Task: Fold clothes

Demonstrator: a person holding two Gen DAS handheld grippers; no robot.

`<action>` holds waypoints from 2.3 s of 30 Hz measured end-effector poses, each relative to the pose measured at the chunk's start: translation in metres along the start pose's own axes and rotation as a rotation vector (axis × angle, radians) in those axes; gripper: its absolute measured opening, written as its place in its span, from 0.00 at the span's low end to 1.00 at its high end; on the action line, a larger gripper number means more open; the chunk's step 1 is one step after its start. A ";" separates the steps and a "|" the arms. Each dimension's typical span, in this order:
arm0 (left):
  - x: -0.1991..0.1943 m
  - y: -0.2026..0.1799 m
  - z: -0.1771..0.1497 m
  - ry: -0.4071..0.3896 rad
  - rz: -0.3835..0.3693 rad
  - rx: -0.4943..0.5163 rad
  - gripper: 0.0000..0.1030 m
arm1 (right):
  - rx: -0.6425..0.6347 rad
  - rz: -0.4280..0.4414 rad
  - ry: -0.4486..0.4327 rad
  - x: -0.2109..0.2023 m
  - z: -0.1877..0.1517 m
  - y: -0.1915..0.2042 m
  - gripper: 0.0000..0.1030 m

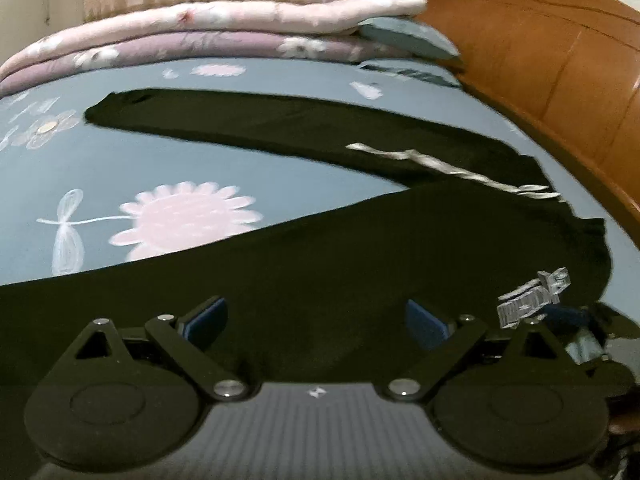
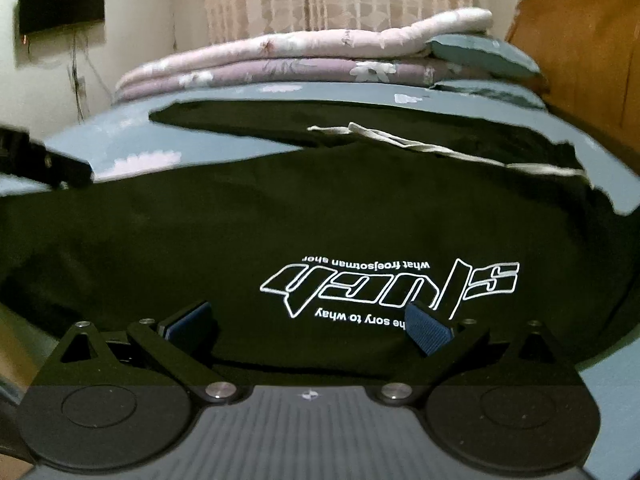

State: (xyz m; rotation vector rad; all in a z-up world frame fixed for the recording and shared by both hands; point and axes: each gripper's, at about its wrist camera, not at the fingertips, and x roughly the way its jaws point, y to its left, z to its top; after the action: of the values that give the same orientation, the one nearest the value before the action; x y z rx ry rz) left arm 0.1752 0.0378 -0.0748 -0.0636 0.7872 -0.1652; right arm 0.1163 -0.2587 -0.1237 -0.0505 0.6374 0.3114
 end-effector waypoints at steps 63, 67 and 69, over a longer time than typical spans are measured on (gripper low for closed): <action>-0.025 0.198 -0.026 0.014 0.031 -0.258 0.93 | -0.313 0.345 0.106 0.034 0.076 0.236 1.00; -0.024 0.194 -0.026 0.021 0.025 -0.243 0.93 | -0.284 0.236 0.084 0.067 0.092 0.217 1.00; -0.022 0.191 -0.026 0.027 0.023 -0.233 0.93 | -0.271 0.205 0.104 0.086 0.096 0.211 1.00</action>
State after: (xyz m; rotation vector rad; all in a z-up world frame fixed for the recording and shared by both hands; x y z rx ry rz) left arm 0.1651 0.2303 -0.1003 -0.2732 0.8314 -0.0515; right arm 0.1734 -0.0209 -0.0872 -0.2638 0.7020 0.5949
